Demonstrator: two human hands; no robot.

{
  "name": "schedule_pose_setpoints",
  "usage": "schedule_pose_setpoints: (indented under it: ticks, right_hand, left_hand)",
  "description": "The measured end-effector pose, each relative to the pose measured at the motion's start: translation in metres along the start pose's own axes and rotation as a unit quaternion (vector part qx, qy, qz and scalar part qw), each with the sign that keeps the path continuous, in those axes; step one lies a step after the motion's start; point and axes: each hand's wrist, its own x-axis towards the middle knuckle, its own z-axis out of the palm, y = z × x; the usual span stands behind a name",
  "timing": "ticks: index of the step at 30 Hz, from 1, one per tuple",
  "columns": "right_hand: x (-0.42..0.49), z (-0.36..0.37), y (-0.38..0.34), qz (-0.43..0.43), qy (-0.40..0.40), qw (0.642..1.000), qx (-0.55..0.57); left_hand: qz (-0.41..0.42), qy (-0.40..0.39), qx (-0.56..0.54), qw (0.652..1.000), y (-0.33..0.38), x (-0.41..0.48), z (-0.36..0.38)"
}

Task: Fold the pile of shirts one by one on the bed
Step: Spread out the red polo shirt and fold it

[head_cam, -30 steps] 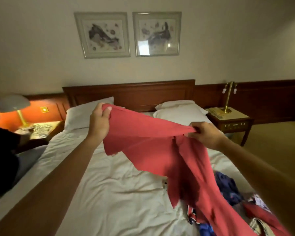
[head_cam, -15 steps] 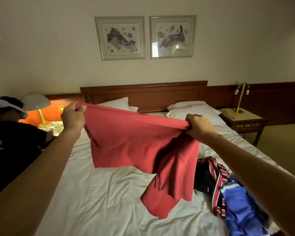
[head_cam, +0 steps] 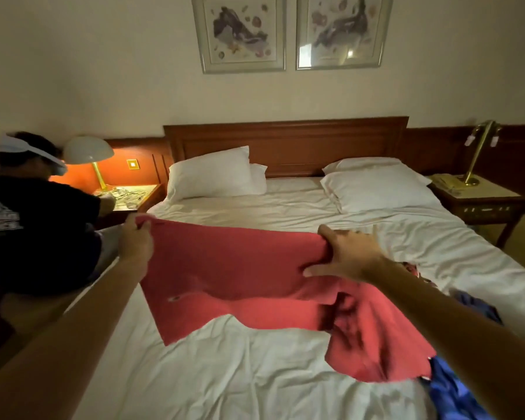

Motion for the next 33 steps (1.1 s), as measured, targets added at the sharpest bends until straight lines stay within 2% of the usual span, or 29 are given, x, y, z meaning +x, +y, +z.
schedule_pose_setpoints:
  ticks: [3,5,7,9,10,12,13,14,16,18,22,25,27,30,31,33]
  right_hand:
    - [-0.003,0.092,0.002,-0.024,-0.04,0.997,-0.066]
    - [-0.013,0.164,0.003,-0.018,-0.069,0.997,-0.037]
    - [-0.036,0.247,0.003,-0.01,-0.101,0.995,-0.013]
    - [-0.071,0.328,0.001,0.005,-0.147,0.989,0.002]
    - [-0.089,0.365,0.002,0.011,-0.17,0.985,-0.002]
    - [-0.12,0.42,0.007,0.024,-0.189,0.982,-0.015]
    - [-0.129,0.436,0.011,0.034,-0.176,0.984,-0.019]
    - [-0.134,0.445,0.015,0.042,-0.15,0.988,-0.02]
    - [-0.138,0.448,0.019,0.04,-0.084,0.996,-0.017]
    - [-0.138,0.439,0.018,0.025,-0.012,1.0,0.002]
    - [-0.136,0.392,0.004,0.074,0.121,0.983,0.117]
    - [-0.127,0.331,-0.01,0.067,0.159,0.974,0.144]
    - [-0.122,0.283,-0.025,0.014,0.176,0.979,0.101]
    - [-0.122,0.214,-0.054,-0.035,0.135,0.99,0.01]
    - [-0.122,0.195,-0.062,-0.038,0.133,0.99,-0.003]
    - [-0.125,0.164,-0.081,-0.04,0.157,0.987,0.009]
  left_hand:
    - [-0.005,-0.017,0.08,0.997,-0.091,-0.009,0.015]
    - [-0.003,-0.041,0.17,0.985,-0.161,-0.024,0.028]
    - [0.004,-0.076,0.28,0.957,-0.236,-0.054,0.044]
    - [0.076,-0.144,0.31,0.937,-0.304,-0.098,0.061]
    - [0.131,-0.216,0.301,0.92,-0.333,-0.121,0.067]
    - [0.194,-0.386,0.306,0.849,-0.38,-0.163,0.076]
    - [0.211,-0.435,0.323,0.814,-0.397,-0.175,0.079]
    - [0.233,-0.438,0.343,0.797,-0.411,-0.179,0.081]
    - [0.282,-0.382,0.355,0.806,-0.421,-0.178,0.085]
    - [0.311,-0.34,0.312,0.831,-0.418,-0.174,0.086]
    - [0.329,-0.278,0.246,0.868,-0.388,-0.165,0.075]
    - [0.317,-0.251,0.215,0.889,-0.341,-0.158,0.063]
    - [0.309,-0.248,0.22,0.892,-0.304,-0.157,0.055]
    - [0.329,-0.216,0.263,0.881,-0.258,-0.16,0.036]
    - [0.324,-0.219,0.267,0.881,-0.246,-0.165,0.029]
    - [0.305,-0.274,0.232,0.882,-0.224,-0.185,0.019]
